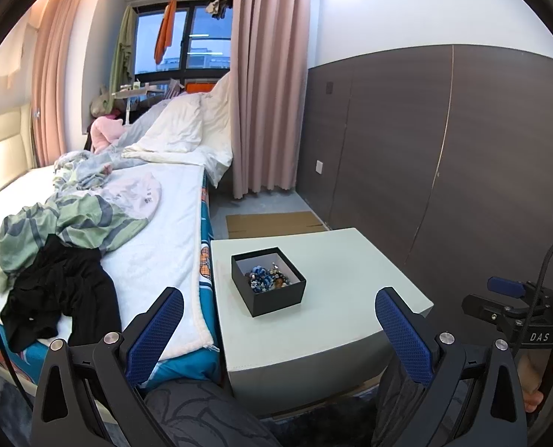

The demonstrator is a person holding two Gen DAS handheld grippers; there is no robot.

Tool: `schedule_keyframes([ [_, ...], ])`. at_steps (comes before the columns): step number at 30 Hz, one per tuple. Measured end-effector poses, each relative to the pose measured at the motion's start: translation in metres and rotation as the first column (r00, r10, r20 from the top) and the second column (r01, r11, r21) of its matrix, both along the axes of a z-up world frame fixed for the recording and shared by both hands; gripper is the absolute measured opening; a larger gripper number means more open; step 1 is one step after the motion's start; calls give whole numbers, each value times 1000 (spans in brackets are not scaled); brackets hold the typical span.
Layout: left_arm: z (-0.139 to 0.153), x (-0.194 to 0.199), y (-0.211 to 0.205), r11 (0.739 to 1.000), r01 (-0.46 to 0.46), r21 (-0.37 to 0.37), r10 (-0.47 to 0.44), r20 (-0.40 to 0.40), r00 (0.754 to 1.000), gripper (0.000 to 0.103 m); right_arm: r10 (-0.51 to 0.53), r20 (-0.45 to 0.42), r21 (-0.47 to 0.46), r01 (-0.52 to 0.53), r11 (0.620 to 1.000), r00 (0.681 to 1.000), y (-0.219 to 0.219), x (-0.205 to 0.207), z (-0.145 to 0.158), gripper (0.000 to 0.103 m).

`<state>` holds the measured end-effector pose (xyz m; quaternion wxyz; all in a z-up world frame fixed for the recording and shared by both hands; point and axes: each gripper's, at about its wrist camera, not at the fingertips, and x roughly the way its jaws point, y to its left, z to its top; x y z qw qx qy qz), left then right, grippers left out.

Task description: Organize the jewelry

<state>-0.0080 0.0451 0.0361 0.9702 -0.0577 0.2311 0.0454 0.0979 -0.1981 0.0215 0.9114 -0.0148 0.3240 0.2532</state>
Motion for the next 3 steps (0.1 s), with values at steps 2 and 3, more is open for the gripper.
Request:
schedule_keyframes([
  [2, -3, 1, -1, 1000, 7, 2, -7, -8, 1000, 102, -1, -5, -3, 1, 1000, 1000, 0, 2, -3, 103],
  [3, -4, 2, -1, 1000, 9, 1, -9, -10, 1000, 102, -1, -9, -4, 1, 1000, 1000, 1, 3, -4, 103],
])
